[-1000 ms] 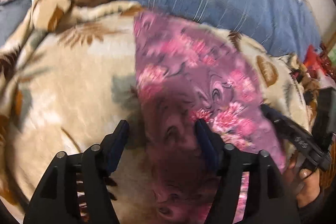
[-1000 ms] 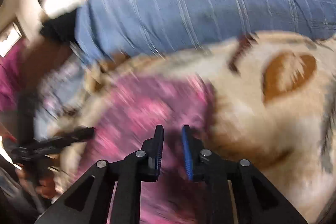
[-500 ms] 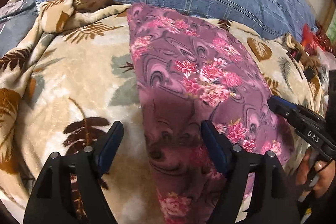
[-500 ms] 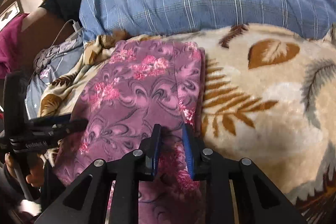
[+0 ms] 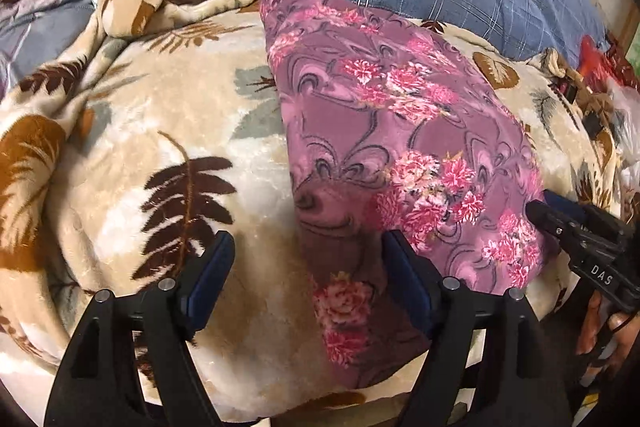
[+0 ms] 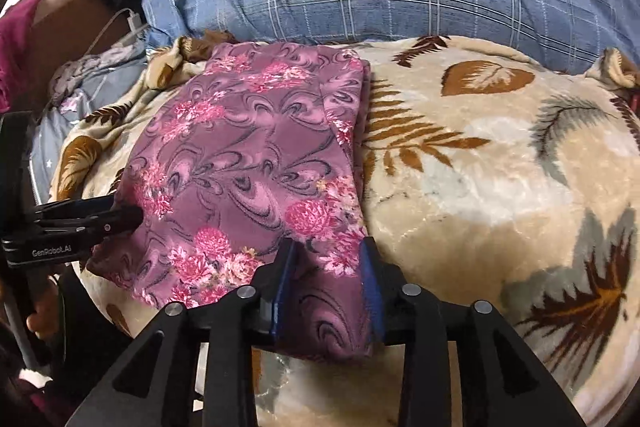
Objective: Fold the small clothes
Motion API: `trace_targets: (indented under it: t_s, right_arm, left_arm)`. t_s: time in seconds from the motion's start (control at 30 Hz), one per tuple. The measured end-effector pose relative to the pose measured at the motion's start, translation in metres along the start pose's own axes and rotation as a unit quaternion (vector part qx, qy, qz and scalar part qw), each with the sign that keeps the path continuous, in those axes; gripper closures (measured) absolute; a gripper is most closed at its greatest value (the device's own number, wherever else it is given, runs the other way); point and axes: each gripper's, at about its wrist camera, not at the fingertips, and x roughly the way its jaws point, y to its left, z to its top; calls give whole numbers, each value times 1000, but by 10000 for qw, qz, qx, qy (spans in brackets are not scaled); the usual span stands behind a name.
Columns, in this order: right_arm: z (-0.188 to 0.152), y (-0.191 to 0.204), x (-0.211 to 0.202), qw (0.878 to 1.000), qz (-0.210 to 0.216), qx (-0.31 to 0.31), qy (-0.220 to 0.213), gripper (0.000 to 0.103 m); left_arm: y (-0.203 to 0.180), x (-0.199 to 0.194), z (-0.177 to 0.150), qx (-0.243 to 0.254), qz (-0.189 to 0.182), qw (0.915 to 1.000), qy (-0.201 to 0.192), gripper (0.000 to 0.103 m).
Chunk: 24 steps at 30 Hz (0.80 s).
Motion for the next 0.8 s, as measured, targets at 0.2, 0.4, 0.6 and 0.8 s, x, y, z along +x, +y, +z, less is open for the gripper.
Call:
trace_targets:
  t_s: [0.2,0.4,0.6,0.8]
  right_arm:
    - [-3,-13,-12,9972,-650,273,267,45]
    - [-9,-12,-28,9953,-933,156,206,31]
    - [0,-8,-30,9973,-726,120,24,30]
    - [30,-15,-13,9976,-194,645,-174,30]
  left_arm:
    - [-7,-8,-6,127,104,9998,-85,26]
    - [-10,-13,-9,189,110,9997,-115,26]
    - [2,-21,0,33,51,9998,-174,26]
    - [30,-15,19,-472,11,9988,-96,26]
